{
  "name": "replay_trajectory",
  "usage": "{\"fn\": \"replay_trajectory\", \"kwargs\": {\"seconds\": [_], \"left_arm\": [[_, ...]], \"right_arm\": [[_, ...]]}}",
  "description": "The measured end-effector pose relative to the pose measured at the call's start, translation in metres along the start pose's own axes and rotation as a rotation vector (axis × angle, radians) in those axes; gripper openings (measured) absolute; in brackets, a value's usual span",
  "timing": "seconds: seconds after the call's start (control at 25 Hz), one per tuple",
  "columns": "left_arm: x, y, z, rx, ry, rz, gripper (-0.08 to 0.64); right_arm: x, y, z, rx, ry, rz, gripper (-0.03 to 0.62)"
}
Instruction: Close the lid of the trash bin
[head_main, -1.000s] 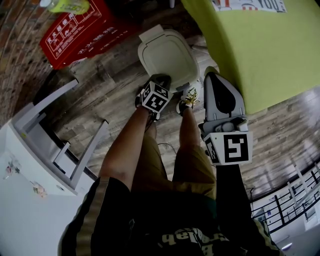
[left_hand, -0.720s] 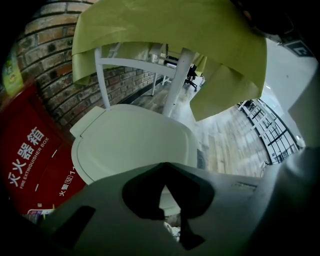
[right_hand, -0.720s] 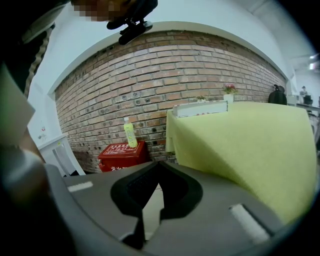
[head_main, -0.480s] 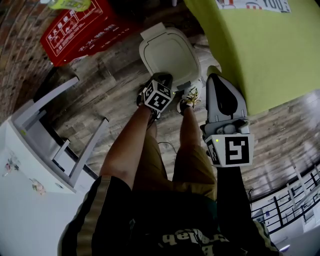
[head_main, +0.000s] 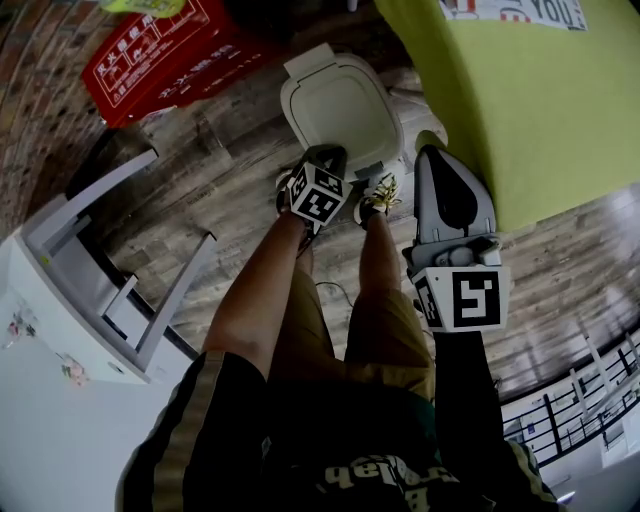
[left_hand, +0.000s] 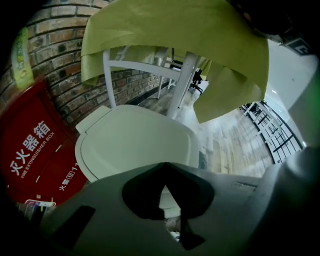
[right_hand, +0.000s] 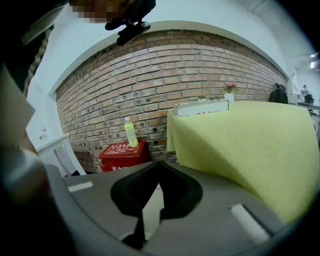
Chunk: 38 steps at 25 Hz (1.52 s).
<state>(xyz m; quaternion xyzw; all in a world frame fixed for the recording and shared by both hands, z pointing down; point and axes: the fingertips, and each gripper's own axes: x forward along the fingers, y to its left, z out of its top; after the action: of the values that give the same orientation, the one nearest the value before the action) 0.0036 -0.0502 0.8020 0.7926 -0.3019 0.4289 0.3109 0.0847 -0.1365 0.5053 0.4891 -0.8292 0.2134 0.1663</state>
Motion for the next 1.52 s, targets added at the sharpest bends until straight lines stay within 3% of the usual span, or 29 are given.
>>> {"fn": "replay_trajectory", "kwargs": {"seconds": [1.52], "left_arm": [[0.005, 0.0, -0.002, -0.019, -0.006, -0.017, 0.009]], "right_arm": [[0.01, -0.001, -0.003, 0.005, 0.018, 0.021, 0.013]]}}
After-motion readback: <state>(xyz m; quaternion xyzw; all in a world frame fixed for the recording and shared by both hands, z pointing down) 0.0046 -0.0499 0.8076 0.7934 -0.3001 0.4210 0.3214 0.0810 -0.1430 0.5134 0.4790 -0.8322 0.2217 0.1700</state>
